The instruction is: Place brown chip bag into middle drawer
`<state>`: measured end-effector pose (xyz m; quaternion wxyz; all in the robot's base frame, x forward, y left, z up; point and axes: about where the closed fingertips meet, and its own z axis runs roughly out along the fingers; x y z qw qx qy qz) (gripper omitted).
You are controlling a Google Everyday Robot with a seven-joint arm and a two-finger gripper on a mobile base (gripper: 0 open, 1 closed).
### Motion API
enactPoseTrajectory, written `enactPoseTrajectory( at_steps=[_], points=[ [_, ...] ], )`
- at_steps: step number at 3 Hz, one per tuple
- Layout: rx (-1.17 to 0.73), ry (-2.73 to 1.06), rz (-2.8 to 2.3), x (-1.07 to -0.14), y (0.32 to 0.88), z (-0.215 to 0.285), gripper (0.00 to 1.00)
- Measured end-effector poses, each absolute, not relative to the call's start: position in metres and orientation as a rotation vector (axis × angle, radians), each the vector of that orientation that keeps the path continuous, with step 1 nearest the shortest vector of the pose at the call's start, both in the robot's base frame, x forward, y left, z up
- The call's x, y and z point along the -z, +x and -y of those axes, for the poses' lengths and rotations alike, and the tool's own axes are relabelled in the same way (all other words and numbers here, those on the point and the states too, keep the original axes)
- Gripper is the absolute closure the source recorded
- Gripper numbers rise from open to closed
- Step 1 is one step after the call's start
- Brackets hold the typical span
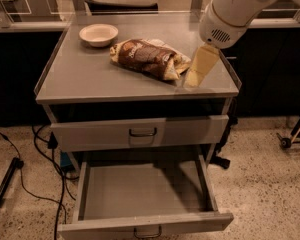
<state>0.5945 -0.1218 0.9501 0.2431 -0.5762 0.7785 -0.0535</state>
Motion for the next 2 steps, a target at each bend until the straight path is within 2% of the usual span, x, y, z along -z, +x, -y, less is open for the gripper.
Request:
enactPoseTrajectory(
  at_steps=[2],
  points=[
    [0.057, -1.443, -2.093, -0.929, 0.636, 0.100, 0.00]
  ],
)
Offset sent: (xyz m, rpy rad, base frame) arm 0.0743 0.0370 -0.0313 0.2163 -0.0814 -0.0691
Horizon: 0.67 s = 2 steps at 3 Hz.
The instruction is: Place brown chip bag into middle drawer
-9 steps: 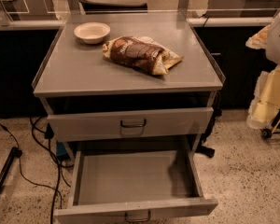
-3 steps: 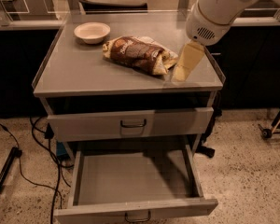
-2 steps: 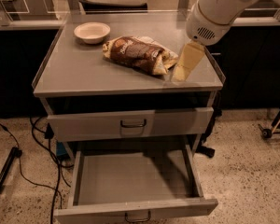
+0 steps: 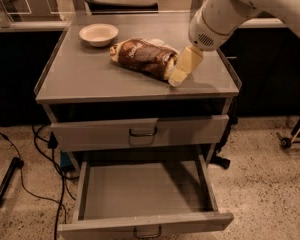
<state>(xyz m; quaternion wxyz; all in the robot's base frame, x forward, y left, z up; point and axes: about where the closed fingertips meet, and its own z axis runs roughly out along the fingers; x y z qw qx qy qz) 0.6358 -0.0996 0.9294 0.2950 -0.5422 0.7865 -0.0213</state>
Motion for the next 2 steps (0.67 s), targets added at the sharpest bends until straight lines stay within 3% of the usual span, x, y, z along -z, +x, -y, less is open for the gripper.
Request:
enactPoseTrajectory(
  at_steps=[2],
  points=[
    [0.018, -1.293, -2.072, -0.914, 0.685, 0.070, 0.00]
  ],
)
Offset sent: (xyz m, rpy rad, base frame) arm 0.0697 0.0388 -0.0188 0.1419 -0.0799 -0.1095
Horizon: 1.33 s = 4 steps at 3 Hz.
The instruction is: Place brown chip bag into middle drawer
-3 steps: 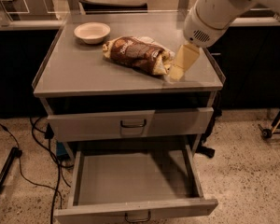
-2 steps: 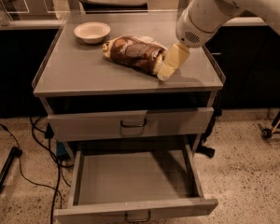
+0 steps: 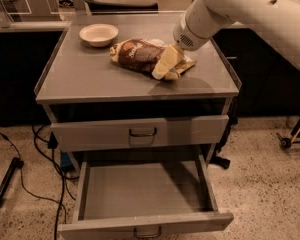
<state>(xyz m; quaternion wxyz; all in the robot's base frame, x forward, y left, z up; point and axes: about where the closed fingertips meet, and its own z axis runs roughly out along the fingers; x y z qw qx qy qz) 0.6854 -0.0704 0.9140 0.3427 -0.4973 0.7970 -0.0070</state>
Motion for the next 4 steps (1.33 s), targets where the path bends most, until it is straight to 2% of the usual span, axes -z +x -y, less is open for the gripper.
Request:
enactPoseTrajectory(
  at_steps=[4],
  points=[
    [-0.033, -1.227, -2.175, -0.864, 0.735, 0.047, 0.00]
  ],
)
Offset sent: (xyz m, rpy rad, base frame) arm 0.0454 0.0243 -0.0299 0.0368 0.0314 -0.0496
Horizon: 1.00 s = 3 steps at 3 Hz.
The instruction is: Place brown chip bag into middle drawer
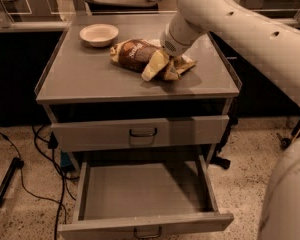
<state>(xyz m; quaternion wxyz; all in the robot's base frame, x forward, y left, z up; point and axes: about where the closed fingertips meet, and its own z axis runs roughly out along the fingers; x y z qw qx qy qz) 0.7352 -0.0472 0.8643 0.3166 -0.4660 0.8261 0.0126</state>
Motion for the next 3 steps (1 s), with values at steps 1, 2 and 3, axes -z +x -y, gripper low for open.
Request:
enactPoseTrajectory(
  at_steps=[1, 2, 3],
  points=[
    [-0.040, -1.218, -2.216, -0.8490, 0.7405, 0.0496, 0.02],
    [-0.040, -1.218, -2.216, -0.8490, 0.7405, 0.0496, 0.27],
    [-0.040, -1.219, -2.216, -0.8488, 0.7404, 0.0493, 0.56]
  ],
)
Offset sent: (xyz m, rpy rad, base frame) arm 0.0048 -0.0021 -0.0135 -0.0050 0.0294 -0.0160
